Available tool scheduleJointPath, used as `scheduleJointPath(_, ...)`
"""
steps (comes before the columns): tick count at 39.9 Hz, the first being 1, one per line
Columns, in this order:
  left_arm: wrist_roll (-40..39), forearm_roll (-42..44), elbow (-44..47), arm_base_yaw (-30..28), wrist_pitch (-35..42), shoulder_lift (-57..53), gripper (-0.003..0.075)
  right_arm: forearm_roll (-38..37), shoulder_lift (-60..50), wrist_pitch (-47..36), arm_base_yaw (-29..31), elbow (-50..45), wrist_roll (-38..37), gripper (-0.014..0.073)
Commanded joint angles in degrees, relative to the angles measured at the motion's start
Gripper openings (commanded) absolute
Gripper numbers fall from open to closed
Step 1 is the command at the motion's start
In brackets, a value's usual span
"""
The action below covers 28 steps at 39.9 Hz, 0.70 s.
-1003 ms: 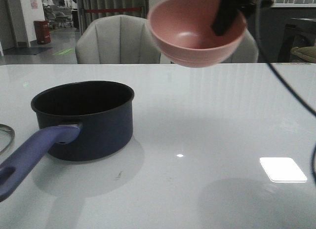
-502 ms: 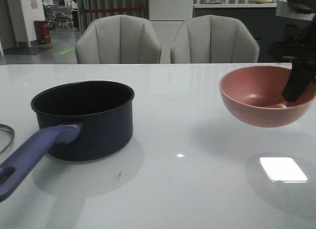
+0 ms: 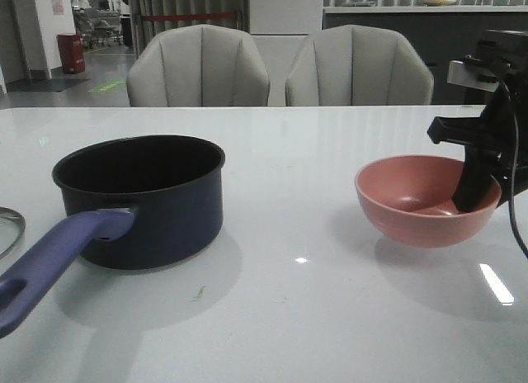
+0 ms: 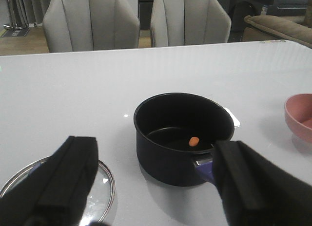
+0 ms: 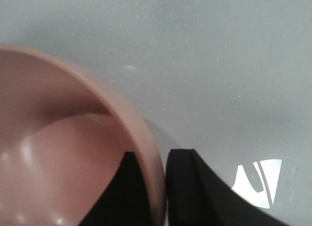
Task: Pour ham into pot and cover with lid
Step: 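Carry the empty bowl back and set it on the table, release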
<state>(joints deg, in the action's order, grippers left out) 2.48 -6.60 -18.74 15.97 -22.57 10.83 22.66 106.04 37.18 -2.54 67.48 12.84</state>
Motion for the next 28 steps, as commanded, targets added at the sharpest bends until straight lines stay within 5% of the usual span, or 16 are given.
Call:
scheduleJointPath(1,0.00,-0.25,-1.48,0.37,4.43,0.42,0.0532,1.36,-2.34,-1.61,0.44,2.17,0.35,0.0372)
scheduleJointPath(7,0.00,-0.25,-1.48,0.37,4.43,0.42,0.0532,0.37,-2.34,-3.06,0.45,2.17,0.99,0.0475)
scheduleJointPath(28,0.00,-0.25,-1.48,0.37,4.43,0.42,0.0531,-4.46,-25.02,-6.64,-0.96,-4.57,5.99,0.0473)
